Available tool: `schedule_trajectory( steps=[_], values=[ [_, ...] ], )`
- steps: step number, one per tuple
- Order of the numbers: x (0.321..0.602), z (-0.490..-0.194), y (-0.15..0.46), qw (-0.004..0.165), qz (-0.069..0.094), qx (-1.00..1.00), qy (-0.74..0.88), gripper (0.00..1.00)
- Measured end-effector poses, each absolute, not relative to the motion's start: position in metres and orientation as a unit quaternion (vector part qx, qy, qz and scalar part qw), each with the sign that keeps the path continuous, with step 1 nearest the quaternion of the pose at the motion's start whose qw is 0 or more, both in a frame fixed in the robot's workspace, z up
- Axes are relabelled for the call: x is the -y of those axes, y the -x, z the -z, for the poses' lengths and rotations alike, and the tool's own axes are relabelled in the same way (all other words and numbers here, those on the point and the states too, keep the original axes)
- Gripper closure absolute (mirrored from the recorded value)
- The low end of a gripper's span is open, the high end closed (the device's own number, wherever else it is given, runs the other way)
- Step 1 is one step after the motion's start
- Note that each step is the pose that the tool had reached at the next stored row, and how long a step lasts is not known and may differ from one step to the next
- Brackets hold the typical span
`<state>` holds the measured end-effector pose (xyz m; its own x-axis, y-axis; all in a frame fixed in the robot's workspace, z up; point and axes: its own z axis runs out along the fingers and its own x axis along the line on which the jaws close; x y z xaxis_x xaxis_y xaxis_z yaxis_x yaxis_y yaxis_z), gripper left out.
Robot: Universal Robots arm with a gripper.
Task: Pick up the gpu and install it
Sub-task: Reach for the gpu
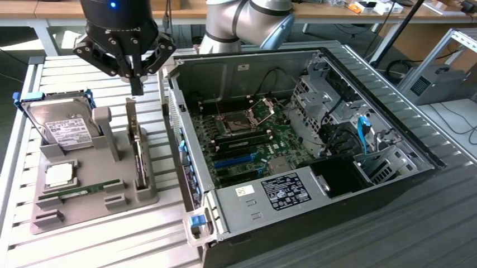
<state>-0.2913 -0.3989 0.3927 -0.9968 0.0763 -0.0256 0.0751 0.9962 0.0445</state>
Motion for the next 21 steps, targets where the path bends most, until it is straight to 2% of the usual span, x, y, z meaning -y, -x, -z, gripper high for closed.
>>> schedule_trajectory(
  steps=[21],
  values=[
    [0.408, -0.3927, 0.2944, 0.013, -0.028, -0.999, -0.038, 0.9]
  ],
)
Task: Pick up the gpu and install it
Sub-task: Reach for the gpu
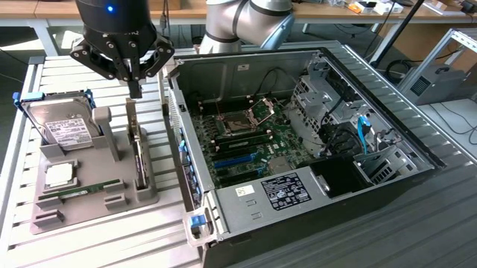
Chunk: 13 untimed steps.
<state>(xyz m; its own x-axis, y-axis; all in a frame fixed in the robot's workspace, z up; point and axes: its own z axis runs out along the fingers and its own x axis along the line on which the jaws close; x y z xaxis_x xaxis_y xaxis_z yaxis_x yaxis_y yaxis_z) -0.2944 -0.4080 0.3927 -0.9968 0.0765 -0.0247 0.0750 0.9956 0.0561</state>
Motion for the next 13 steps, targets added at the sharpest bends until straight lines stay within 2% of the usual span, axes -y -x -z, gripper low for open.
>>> schedule_trajectory(
  steps=[13],
  values=[
    [0.4145, -0.3927, 0.304, 0.013, -0.028, -0.999, -0.038, 0.9]
  ],
)
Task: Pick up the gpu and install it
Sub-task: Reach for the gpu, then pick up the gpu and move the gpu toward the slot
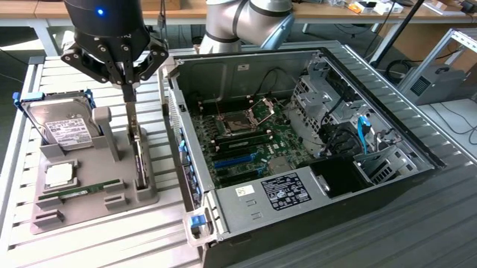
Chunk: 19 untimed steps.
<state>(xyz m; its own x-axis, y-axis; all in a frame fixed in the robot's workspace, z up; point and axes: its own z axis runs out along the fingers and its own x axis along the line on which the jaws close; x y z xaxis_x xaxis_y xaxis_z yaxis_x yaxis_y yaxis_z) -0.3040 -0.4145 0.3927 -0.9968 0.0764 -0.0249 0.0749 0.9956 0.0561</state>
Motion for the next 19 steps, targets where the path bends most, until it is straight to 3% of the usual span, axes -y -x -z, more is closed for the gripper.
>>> schedule_trajectory(
  steps=[19],
  values=[
    [0.4188, -0.3927, 0.3084, 0.013, -0.028, -0.999, -0.038, 0.9]
  ],
)
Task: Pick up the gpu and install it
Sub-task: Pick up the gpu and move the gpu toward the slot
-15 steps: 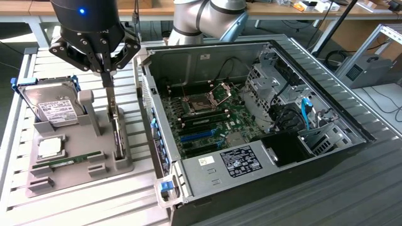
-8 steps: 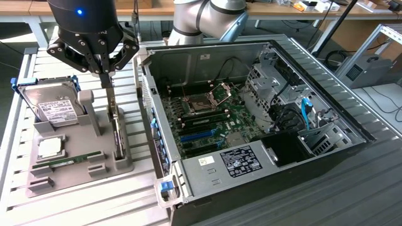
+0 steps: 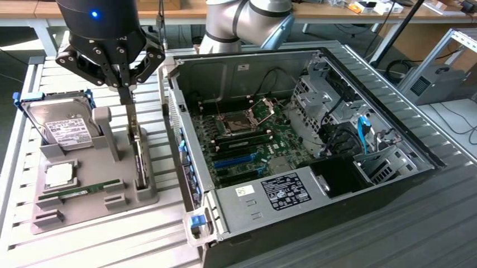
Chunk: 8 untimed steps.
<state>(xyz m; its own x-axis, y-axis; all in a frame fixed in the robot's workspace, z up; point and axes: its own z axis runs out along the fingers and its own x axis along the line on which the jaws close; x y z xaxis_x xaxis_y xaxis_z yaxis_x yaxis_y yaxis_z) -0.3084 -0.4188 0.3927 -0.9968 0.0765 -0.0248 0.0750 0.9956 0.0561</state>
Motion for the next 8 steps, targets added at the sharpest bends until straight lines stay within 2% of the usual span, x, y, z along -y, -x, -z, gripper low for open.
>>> schedule_trajectory(
  steps=[4, 7, 8],
  values=[
    [0.4188, -0.3927, 0.3084, 0.013, -0.028, -0.999, -0.038, 0.89],
    [0.4188, -0.3927, 0.3084, 0.013, -0.028, -0.999, -0.038, 0.71],
    [0.4188, -0.3927, 0.3084, 0.013, -0.028, -0.999, -0.038, 0.71]
  ],
)
